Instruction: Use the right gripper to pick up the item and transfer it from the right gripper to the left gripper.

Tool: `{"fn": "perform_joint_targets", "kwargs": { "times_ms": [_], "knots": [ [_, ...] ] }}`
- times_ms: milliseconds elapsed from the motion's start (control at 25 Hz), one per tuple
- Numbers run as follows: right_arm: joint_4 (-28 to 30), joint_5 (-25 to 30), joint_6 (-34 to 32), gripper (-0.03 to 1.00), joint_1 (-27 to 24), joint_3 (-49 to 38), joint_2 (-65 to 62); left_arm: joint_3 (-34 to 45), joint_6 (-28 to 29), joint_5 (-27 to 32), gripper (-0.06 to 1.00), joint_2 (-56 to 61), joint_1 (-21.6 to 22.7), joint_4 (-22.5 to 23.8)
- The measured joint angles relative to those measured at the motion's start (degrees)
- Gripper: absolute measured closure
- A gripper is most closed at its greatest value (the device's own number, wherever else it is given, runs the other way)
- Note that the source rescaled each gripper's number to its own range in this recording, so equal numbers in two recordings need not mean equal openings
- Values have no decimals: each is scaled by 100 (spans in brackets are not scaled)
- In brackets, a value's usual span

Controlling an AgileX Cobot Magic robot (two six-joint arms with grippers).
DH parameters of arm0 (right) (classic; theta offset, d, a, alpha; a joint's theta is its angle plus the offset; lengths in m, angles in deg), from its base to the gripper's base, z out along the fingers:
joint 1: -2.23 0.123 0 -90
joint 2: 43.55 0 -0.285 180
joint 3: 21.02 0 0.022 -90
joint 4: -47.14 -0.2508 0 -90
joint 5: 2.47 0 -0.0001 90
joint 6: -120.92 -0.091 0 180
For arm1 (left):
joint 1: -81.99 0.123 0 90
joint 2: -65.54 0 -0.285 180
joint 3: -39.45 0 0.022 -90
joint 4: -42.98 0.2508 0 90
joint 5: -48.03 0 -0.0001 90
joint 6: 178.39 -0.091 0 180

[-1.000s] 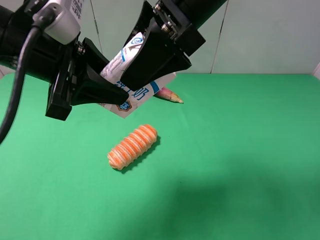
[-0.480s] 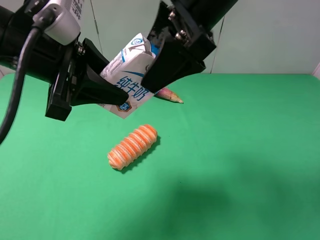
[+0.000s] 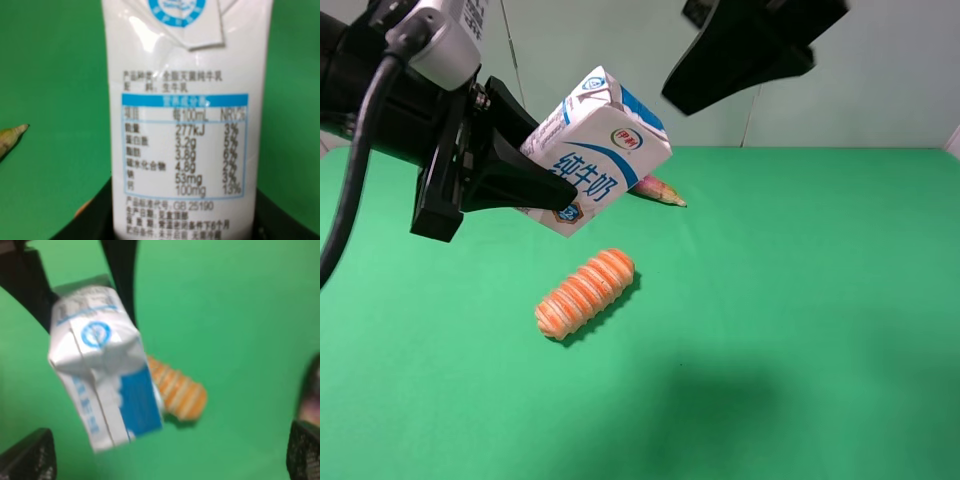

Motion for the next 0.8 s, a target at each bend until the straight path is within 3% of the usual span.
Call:
{"fn": "perform_joint_targets", "kwargs": {
  "times_ms": [360,600,800],
  "knots": [
    [1272,180,-2331,-3,0,-266,-786,0,0,0,94,0,0,0],
    [1724,162,-3275,-3,0,-1791,-1692,0,0,0,94,0,0,0],
    [1758,-280,-3946,-3,0,-3123,-2662,0,0,0,94,0,0,0]
  ]
}}
